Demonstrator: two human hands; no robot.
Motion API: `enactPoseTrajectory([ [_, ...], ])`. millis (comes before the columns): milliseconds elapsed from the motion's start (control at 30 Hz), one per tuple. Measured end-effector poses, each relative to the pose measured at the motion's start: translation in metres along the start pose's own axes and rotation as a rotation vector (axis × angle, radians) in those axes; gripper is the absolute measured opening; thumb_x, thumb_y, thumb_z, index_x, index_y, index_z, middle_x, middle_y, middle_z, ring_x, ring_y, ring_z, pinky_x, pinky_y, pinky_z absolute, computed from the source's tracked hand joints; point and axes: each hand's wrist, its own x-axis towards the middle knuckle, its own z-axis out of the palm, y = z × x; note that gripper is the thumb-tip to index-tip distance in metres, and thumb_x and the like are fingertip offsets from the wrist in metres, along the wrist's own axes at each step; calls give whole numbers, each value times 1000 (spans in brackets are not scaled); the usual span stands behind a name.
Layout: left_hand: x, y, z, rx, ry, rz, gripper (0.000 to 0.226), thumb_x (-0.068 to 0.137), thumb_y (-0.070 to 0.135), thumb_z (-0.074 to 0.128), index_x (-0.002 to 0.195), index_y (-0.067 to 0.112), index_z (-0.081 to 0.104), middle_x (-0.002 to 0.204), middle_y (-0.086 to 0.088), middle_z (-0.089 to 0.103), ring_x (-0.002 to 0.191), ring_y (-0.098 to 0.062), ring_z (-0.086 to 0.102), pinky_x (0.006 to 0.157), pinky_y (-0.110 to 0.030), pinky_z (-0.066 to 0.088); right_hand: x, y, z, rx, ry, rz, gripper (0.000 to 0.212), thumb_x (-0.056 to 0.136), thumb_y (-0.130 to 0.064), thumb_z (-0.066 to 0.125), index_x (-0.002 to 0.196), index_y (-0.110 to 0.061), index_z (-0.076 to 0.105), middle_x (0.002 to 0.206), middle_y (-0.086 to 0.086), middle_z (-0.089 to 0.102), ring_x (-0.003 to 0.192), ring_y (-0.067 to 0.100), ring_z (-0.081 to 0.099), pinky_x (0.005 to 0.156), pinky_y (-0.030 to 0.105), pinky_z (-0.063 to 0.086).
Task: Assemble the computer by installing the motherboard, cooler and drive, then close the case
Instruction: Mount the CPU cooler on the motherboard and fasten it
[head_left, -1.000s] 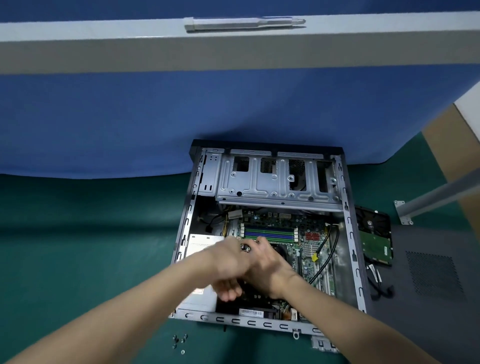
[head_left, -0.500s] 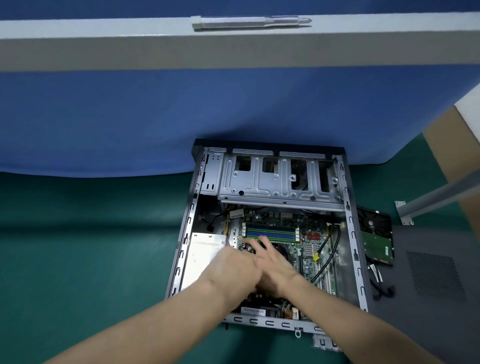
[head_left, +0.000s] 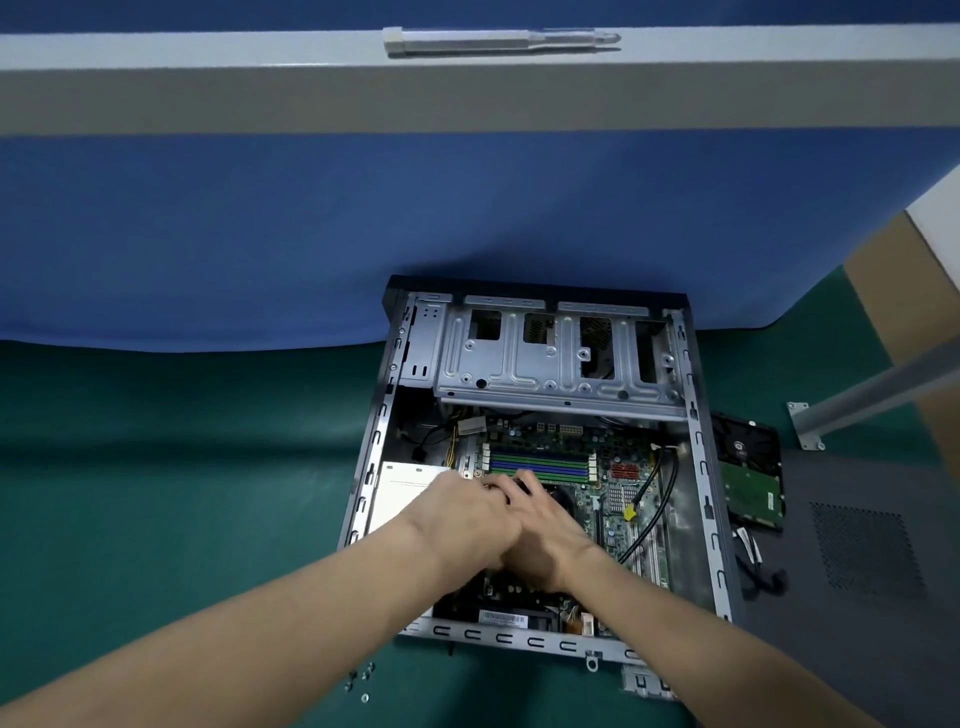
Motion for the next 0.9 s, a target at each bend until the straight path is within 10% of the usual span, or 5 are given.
enactPoseTrajectory([
  [133,10,-7,-10,-1029,-223,-511,48,98,42,42,91,-4,53,69,-19,64,51,-28,60,48,-26,49,3,-5,2,106,110,96,38,92,-31,54,127,-15,57,131,8,46,118,20,31,101,38,37],
  [267,6,3,1,-282,-75,-378,17,95,14,48,110,13,56,110,-7,61,100,-27,60,70,-31,37,0,-1,1,-43,80,-55,25,94,-32,49,104,-20,69,137,5,45,124,23,14,106,45,27],
  [433,-7,21,23,489,17,246,19,85,-3,52,86,10,65,88,-5,69,66,-21,48,52,-28,30,2,-3,-3,-176,2,-67,44,89,-8,51,133,-11,50,145,12,39,121,19,-3,110,45,20],
  [667,9,-5,6,-807,-169,-520,36,94,39,52,83,5,49,82,-10,68,68,-25,66,61,-27,49,0,-3,-4,-250,50,-95,15,68,-33,80,80,-37,71,113,-8,62,112,20,24,93,37,50],
  [900,0,3,15,451,65,178,21,89,0,51,99,12,65,99,-5,69,88,-26,63,61,-32,32,4,2,4,36,23,58,39,87,-12,53,125,-12,59,147,6,34,121,17,9,108,36,27],
])
